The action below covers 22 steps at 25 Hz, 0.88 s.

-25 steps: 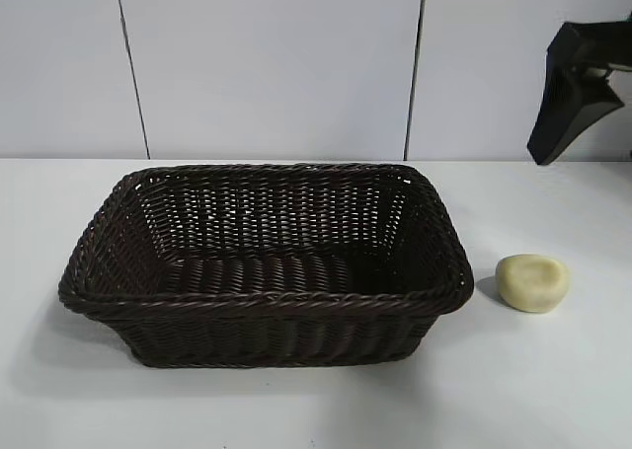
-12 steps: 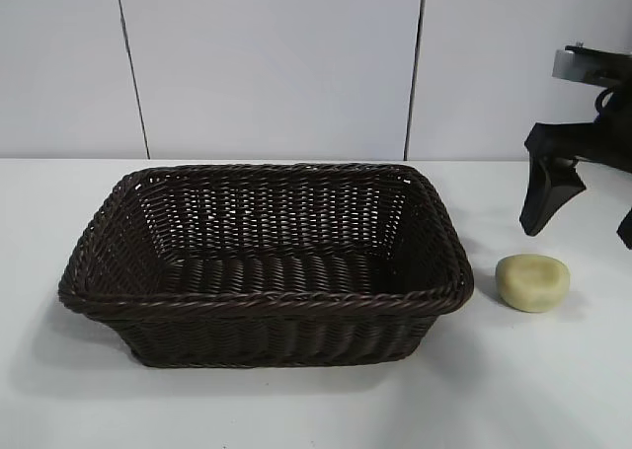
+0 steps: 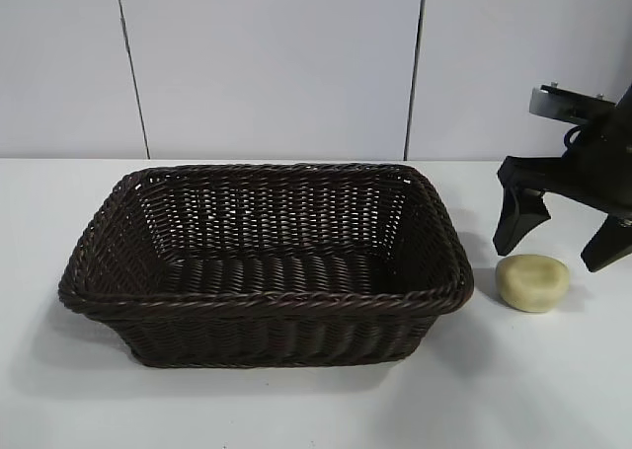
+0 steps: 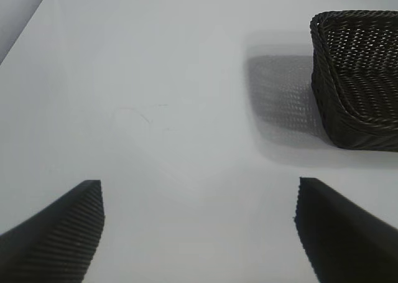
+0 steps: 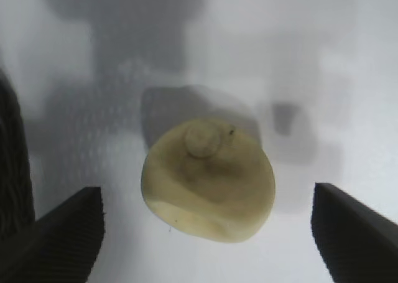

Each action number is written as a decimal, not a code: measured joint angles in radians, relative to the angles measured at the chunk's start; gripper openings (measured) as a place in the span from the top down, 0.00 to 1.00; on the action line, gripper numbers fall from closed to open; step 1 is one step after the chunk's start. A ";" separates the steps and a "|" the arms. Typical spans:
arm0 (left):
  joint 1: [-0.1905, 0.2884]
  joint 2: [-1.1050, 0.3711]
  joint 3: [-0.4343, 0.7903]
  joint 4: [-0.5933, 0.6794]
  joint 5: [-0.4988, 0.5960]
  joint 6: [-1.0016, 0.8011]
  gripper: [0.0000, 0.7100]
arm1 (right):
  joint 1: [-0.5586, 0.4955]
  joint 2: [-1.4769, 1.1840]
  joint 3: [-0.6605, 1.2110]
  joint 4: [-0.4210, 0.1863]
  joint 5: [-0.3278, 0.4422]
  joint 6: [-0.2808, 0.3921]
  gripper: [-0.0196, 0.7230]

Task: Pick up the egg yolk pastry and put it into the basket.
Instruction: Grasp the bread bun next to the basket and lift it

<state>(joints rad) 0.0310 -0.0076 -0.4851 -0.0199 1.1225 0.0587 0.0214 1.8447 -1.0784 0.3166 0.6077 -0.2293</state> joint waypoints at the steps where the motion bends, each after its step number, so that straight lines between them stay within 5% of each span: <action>1: 0.000 0.000 0.000 0.000 0.000 0.000 0.15 | 0.000 0.001 0.000 0.001 0.000 0.000 0.20; 9: 0.000 0.000 0.000 0.000 0.000 0.000 0.15 | 0.000 0.057 -0.002 0.011 0.009 0.000 0.27; 11: 0.000 0.000 0.000 0.000 0.000 0.000 0.15 | 0.000 0.057 -0.002 0.013 0.008 0.000 0.44; 13: 0.000 0.000 0.000 0.000 0.000 0.000 0.15 | 0.000 0.057 -0.002 0.013 0.007 0.000 0.73; 15: 0.000 0.000 0.000 0.000 0.000 0.000 0.15 | 0.000 0.057 -0.002 0.015 0.012 0.000 0.87; 22: 0.000 0.000 0.000 0.000 0.000 0.000 0.15 | 0.000 0.001 -0.073 0.013 0.171 0.000 0.93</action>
<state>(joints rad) 0.0310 -0.0076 -0.4851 -0.0199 1.1225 0.0587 0.0214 1.8459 -1.1510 0.3297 0.7789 -0.2293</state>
